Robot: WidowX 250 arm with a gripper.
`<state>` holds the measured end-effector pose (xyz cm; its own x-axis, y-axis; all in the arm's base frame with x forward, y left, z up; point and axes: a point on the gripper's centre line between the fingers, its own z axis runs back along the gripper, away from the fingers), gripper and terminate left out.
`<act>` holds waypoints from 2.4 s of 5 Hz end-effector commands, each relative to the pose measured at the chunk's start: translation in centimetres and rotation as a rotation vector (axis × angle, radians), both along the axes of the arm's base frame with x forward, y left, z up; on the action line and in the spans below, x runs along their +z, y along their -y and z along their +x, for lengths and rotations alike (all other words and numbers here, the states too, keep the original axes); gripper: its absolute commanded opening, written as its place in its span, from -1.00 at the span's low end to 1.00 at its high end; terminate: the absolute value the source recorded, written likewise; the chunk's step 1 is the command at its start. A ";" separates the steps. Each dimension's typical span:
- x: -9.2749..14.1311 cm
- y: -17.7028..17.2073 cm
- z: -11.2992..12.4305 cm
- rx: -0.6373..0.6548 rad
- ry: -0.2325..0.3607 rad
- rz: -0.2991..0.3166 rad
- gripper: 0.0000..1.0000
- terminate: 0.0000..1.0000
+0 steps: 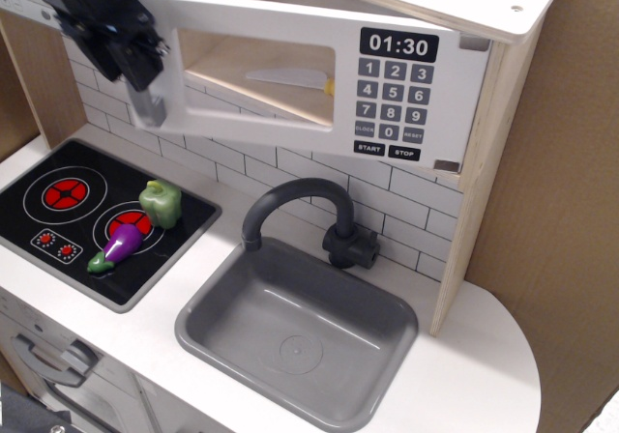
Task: Open microwave
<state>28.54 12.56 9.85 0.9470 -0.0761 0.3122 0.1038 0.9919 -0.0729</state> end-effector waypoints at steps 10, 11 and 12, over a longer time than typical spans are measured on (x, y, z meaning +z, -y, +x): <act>-0.6 11.3 -1.9 -0.034 -0.112 -0.045 1.00 -1.00; -1.9 13.7 -2.4 -0.055 -0.090 -0.024 1.00 -1.00; -1.9 13.7 -2.4 -0.055 -0.090 -0.024 1.00 -1.00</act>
<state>26.18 -1.91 6.66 0.9734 -0.1248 0.1921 0.1483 0.9825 -0.1131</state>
